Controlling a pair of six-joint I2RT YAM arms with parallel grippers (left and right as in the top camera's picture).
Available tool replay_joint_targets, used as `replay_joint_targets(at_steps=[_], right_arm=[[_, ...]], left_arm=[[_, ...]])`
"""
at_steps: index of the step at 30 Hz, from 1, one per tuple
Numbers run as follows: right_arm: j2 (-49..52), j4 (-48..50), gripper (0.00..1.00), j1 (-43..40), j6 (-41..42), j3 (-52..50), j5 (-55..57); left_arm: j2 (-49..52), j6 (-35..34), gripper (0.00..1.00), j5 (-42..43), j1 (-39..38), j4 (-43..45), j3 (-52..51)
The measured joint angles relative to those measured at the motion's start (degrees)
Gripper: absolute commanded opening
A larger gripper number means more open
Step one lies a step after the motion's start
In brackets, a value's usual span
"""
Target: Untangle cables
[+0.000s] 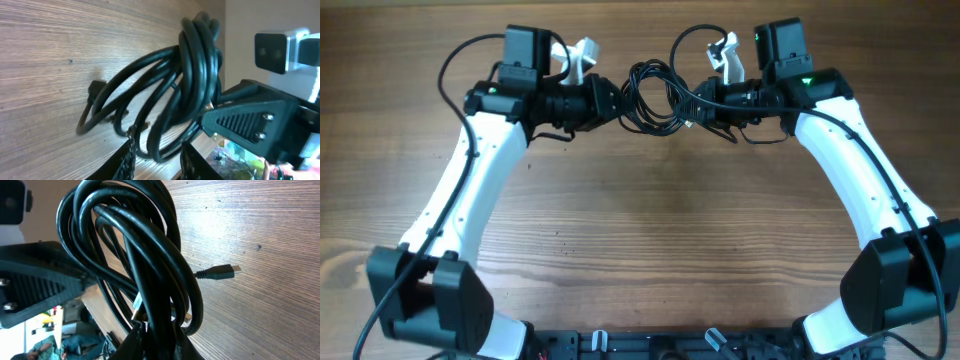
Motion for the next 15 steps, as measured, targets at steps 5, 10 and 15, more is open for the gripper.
replay_joint_targets(at_steps=[5,10,15], right_arm=[[0.0,-0.15,0.04,0.0,0.0,0.0,0.02],[0.0,-0.17,0.04,0.0,0.0,0.0,0.02],[0.0,-0.35,0.04,0.0,0.0,0.0,0.02]], left_arm=[[1.55,-0.26,0.35,-1.36,-1.05,2.6,0.0],[1.81,-0.46,0.36,-4.72,-1.11,2.64,0.0],[1.88,-0.46,0.37,-6.58,-1.11,2.45,0.0]])
